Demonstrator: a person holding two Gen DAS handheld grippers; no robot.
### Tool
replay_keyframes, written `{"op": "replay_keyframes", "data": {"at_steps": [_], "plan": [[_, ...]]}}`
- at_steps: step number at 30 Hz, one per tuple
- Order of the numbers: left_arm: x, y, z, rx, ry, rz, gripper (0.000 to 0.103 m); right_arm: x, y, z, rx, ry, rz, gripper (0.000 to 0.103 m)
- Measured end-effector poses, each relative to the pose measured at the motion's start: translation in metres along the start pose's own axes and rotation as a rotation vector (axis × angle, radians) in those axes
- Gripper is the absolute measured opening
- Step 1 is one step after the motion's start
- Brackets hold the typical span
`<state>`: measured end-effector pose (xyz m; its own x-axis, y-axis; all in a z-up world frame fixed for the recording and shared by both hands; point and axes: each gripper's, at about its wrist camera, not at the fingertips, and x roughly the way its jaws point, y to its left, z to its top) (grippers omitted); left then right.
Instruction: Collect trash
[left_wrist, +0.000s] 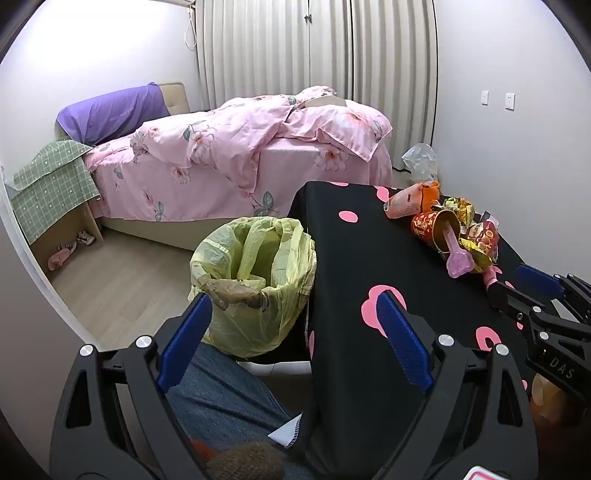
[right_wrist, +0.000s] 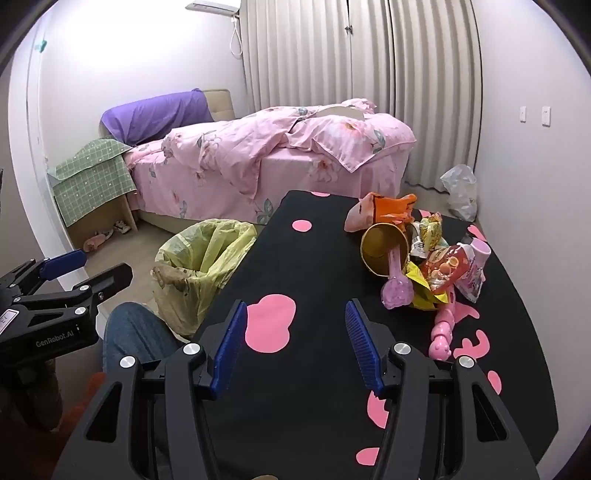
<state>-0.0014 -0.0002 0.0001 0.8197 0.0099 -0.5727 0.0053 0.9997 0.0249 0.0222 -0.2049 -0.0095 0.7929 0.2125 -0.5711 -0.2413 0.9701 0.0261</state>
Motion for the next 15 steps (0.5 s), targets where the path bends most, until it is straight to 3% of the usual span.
{"op": "replay_keyframes", "data": {"at_steps": [15], "plan": [[-0.0023,-0.0018,0.0022,0.008,-0.001,0.000,0.086,-0.0077,-0.0026,0.0009,0.021,-0.024,0.001,0.053]]}}
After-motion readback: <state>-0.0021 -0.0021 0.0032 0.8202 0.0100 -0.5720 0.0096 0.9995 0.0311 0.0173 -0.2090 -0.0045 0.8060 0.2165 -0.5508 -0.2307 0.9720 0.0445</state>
